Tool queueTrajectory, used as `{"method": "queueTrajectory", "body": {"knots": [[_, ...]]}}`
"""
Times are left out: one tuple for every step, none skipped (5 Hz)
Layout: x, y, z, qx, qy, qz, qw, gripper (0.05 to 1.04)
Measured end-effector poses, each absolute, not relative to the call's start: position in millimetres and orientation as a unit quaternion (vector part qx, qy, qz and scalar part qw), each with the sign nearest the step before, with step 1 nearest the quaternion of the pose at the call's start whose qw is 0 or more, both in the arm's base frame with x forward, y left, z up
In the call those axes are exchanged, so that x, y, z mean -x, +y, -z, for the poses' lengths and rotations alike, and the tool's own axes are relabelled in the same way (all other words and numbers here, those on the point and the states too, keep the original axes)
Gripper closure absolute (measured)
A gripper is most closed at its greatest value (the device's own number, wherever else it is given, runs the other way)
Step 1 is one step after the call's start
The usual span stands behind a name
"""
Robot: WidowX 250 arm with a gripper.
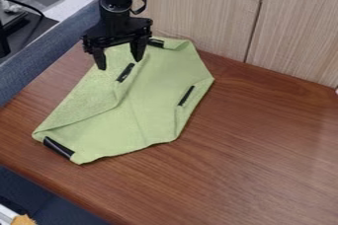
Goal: Unfold the cloth
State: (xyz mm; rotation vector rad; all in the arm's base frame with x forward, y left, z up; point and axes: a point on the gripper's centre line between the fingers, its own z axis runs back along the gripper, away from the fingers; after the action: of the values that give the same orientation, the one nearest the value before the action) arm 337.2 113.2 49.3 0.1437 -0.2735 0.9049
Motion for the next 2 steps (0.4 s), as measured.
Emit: {"method": "queueTrajectory", "body": {"knots": [[-335,112,-37,-0.071,-0.115,-0.435,0.89,0.083],[-335,115,-20,-0.068,-0.088,-0.437,0.893,0.083]]}}
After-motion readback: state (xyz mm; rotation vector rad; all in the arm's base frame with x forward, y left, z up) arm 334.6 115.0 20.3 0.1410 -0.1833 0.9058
